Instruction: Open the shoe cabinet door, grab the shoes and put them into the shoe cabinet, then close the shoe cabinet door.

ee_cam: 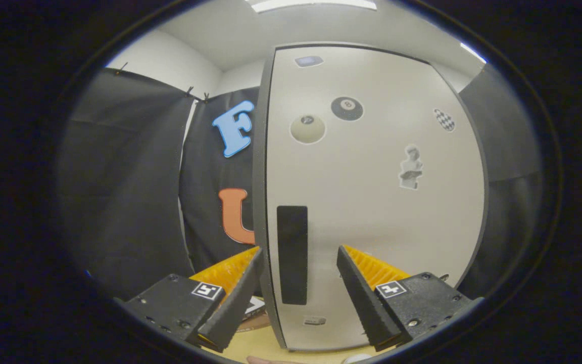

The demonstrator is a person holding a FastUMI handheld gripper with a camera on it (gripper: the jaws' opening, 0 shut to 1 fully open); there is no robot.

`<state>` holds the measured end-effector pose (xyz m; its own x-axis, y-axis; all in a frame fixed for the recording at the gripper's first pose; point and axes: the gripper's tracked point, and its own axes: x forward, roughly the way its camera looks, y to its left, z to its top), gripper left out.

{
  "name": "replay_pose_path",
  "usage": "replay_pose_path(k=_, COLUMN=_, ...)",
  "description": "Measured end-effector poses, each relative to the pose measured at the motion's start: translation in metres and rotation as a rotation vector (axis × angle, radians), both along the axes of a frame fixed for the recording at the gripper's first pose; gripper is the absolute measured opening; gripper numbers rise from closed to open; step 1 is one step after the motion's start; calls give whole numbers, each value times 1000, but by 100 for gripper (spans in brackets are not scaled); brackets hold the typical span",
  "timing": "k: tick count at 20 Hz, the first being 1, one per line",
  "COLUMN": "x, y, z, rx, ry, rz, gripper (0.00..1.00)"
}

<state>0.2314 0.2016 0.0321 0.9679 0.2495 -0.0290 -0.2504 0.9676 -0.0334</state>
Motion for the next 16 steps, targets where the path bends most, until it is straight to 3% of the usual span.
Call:
replay_pose_path(k=1, x=6, y=1, z=-3, rx=-9, ry=3, rz=-10, gripper=94)
replay_pose_path(k=3, x=21, y=4, z=-3, rx=-15, ry=-10, rz=-11, gripper=74)
replay_pose_path(k=4, x=24, y=4, z=-2, rx=-6, ry=-11, rz=-20, gripper=59)
replay_pose_path(k=6, x=19, y=4, z=-1, rx=-7, ry=-4, rz=-32, gripper=50)
replay_pose_path(k=10, x=20, y=4, z=-7, rx=4, ry=81, rz=-40, gripper=34)
replay_pose_path(k=16, x=-7, y=1, z=-7, rx=8, ry=151, rz=30, gripper=25)
